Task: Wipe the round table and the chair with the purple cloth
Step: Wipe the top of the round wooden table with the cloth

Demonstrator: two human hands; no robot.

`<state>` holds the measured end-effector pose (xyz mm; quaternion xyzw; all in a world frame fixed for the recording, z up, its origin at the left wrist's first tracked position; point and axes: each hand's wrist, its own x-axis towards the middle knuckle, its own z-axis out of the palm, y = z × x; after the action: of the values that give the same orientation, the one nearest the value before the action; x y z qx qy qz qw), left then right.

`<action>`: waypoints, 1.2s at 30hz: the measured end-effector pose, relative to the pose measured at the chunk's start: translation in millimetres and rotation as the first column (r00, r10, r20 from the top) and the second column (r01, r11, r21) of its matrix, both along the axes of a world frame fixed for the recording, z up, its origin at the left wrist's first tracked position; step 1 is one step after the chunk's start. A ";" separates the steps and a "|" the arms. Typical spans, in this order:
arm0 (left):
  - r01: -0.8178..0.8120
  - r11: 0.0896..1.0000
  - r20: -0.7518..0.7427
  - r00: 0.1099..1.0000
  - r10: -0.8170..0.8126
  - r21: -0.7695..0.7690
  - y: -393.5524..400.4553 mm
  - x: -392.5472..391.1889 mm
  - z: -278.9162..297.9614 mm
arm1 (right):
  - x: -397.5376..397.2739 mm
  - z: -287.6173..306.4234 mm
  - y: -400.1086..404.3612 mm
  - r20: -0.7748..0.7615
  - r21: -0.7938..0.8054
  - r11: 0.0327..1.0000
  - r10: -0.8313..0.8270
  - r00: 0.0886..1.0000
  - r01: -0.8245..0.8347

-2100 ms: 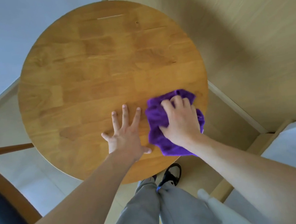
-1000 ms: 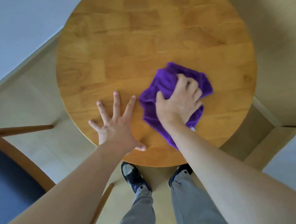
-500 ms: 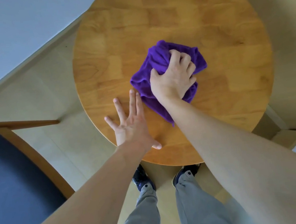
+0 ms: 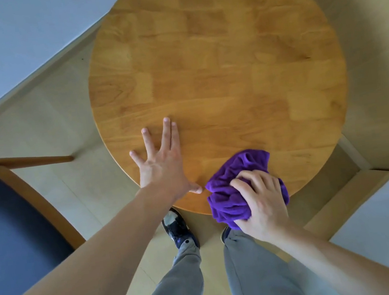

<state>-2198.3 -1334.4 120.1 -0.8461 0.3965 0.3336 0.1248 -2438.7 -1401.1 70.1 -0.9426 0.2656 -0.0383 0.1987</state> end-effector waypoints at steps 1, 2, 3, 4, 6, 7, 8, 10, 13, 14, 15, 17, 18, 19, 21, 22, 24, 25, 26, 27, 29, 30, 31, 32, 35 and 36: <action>0.019 1.000 0.002 1.000 -0.019 -0.010 1.0 6.0 3.3 | 4.9 -1.4 -0.5 -0.003 -0.013 1.000 -0.012 1.000 0.012; 0.028 0.999 0.001 1.000 -0.028 -0.031 3.2 14.0 6.5 | 9.1 -2.7 -0.4 -0.005 -0.024 0.999 -0.022 1.000 0.022; 0.025 0.998 0.000 1.000 -0.025 -0.059 7.3 23.7 9.2 | 12.9 -3.4 0.3 -0.008 -0.033 0.999 -0.027 1.000 0.027; 0.016 0.996 0.002 1.000 -0.015 -0.087 13.4 33.9 11.4 | 16.6 -3.2 0.9 -0.010 -0.040 0.999 -0.025 1.000 0.025; -0.019 0.992 0.014 1.000 0.021 -0.123 29.4 51.9 12.3 | 29.8 -2.2 -0.2 0.006 -0.049 0.999 0.002 1.000 -0.002; -0.044 0.991 0.016 0.999 0.047 -0.129 37.8 57.9 11.5 | 41.0 -1.8 -1.9 0.017 -0.049 0.998 0.029 0.999 -0.029; -0.071 0.989 0.022 0.997 0.074 -0.134 45.5 61.4 10.4 | 55.8 -2.0 -4.4 0.022 -0.046 0.997 0.060 0.998 -0.059; -0.126 0.979 0.057 0.989 0.136 -0.159 58.1 63.8 5.2 | 95.6 -2.7 -10.8 0.017 -0.043 0.992 0.120 0.993 -0.119; -0.226 0.948 0.044 0.969 0.242 -0.226 71.8 63.3 -3.2 | 166.2 -4.2 -15.6 0.011 -0.041 0.987 0.155 0.988 -0.154; -0.242 0.939 0.023 0.967 0.255 -0.244 75.8 62.0 -5.8 | 189.8 -4.5 -15.8 0.026 -0.040 0.989 0.144 0.989 -0.143; -0.256 0.931 0.000 0.964 0.266 -0.262 79.5 60.5 -7.6 | 212.8 -4.8 -15.4 0.044 -0.041 0.992 0.124 0.991 -0.122; -0.286 0.911 -0.044 0.957 0.286 -0.298 84.1 57.5 -8.9 | 255.3 -4.4 -12.9 0.048 -0.062 0.996 0.068 0.997 -0.065; -0.306 0.899 -0.061 0.951 0.302 -0.313 85.1 56.7 -7.9 | 274.4 -3.7 -10.4 0.032 -0.080 0.996 0.035 0.999 -0.032; -0.333 0.887 -0.082 0.942 0.324 -0.321 85.8 56.2 -7.1 | 290.9 -3.1 -6.7 0.016 -0.097 0.995 -0.002 1.000 0.004; -0.411 0.845 -0.147 0.911 0.384 -0.343 86.1 57.0 -3.4 | 313.1 -1.0 2.6 0.000 -0.099 0.992 -0.073 0.997 0.072; -0.458 0.811 -0.183 0.889 0.419 -0.364 86.1 57.2 -1.7 | 317.4 -0.6 6.7 0.001 -0.088 0.992 -0.095 0.995 0.094; -0.561 0.715 -0.258 0.827 0.499 -0.416 87.6 57.3 2.3 | 313.1 -1.6 9.9 0.017 -0.071 0.993 -0.090 0.996 0.091; -0.600 0.670 -0.284 0.799 0.530 -0.438 89.1 57.0 4.1 | 305.7 -2.6 9.1 0.032 -0.065 0.996 -0.063 0.998 0.065; -0.624 0.638 -0.298 0.779 0.552 -0.451 91.2 56.0 5.3 | 295.6 -2.8 7.7 0.046 -0.061 0.998 -0.023 0.999 0.025; -0.639 0.621 -0.303 0.766 0.567 -0.454 93.5 54.7 5.5 | 283.9 -2.4 6.8 0.055 -0.059 0.998 0.018 0.998 -0.015; -0.650 0.614 -0.292 0.756 0.586 -0.448 99.0 52.1 3.4 | 258.3 -0.6 10.6 0.049 -0.048 0.996 0.073 0.996 -0.071; -0.651 0.621 -0.285 0.755 0.591 -0.438 100.7 49.1 2.1 | 243.8 0.7 14.6 0.038 -0.039 0.996 0.085 0.996 -0.084; -0.651 0.629 -0.281 0.755 0.592 -0.424 101.7 45.0 0.6 | 228.9 1.1 20.4 0.026 -0.025 0.996 0.088 0.996 -0.087; -0.651 0.638 -0.281 0.756 0.591 -0.410 101.5 39.7 -0.8 | 214.1 1.4 27.1 0.009 -0.007 0.996 0.088 0.996 -0.088; -0.662 0.637 -0.293 0.748 0.595 -0.396 94.7 15.5 1.5 | 168.7 4.1 41.9 -0.063 0.023 0.996 0.085 0.994 -0.084; -0.663 0.639 -0.294 0.747 0.596 -0.389 93.0 6.3 3.3 | 155.1 7.4 44.8 -0.100 0.030 0.996 0.087 0.991 -0.084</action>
<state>-2191.9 -1241.4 123.4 -0.9091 0.1525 0.3072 -0.2362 -2283.6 -1356.3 77.4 -0.9512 0.2353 0.0216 0.1985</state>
